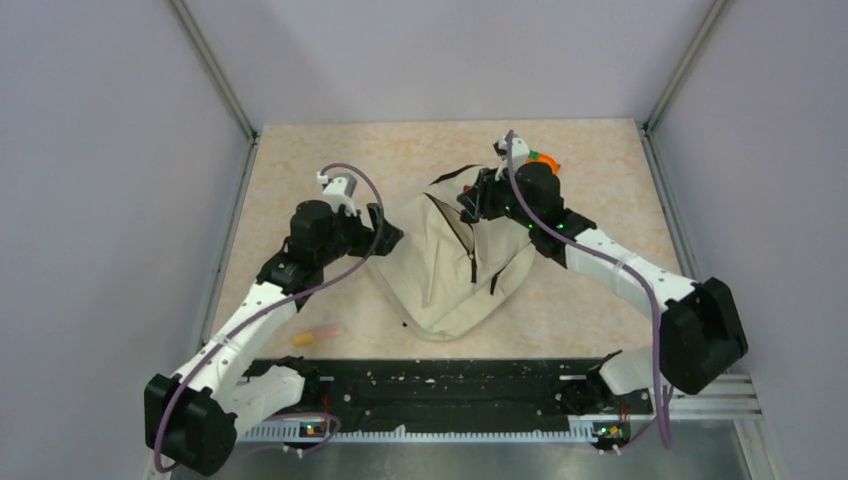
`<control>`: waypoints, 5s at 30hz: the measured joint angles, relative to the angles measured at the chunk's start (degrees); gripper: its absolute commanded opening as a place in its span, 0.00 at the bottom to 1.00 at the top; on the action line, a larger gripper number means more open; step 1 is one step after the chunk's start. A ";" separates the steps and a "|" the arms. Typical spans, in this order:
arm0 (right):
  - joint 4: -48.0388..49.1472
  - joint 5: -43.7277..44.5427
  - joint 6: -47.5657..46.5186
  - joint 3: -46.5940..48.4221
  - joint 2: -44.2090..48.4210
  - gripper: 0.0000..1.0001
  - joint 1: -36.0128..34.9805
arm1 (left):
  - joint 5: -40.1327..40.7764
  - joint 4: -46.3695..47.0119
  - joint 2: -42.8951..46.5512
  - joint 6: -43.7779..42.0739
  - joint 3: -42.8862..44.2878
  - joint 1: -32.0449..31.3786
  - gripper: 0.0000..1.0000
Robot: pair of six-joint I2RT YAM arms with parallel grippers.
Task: Pack the student bag
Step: Place the personal item in the student bag, then pick up the stationery from the center of the board.
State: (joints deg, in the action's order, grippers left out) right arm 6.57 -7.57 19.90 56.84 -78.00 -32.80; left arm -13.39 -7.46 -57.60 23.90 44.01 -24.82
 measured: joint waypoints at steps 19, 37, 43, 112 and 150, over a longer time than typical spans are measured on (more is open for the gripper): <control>4.07 2.10 -5.60 0.39 -9.31 0.02 -0.09 | 0.17 -8.04 8.37 3.19 -5.16 13.46 0.91; 0.15 -6.75 -5.38 3.65 -15.58 0.02 -2.84 | 0.15 -9.33 10.56 4.59 -6.99 14.45 0.91; -3.39 -10.80 -4.20 5.07 -15.96 0.08 -2.51 | 0.07 -9.31 10.43 4.74 -7.02 14.67 0.91; -2.78 -7.02 -4.11 -7.06 8.44 0.79 -0.74 | 27.02 -13.31 -5.79 25.03 -10.14 44.74 0.98; 7.41 -17.40 -7.76 -9.68 14.47 0.80 -3.85 | -8.79 -7.10 5.86 16.22 -3.02 34.75 0.54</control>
State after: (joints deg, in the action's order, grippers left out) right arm 13.98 -24.97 12.14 47.16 -63.53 -36.64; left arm -22.17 -14.57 -51.75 40.12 40.99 9.93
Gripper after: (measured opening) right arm 0.795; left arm 0.790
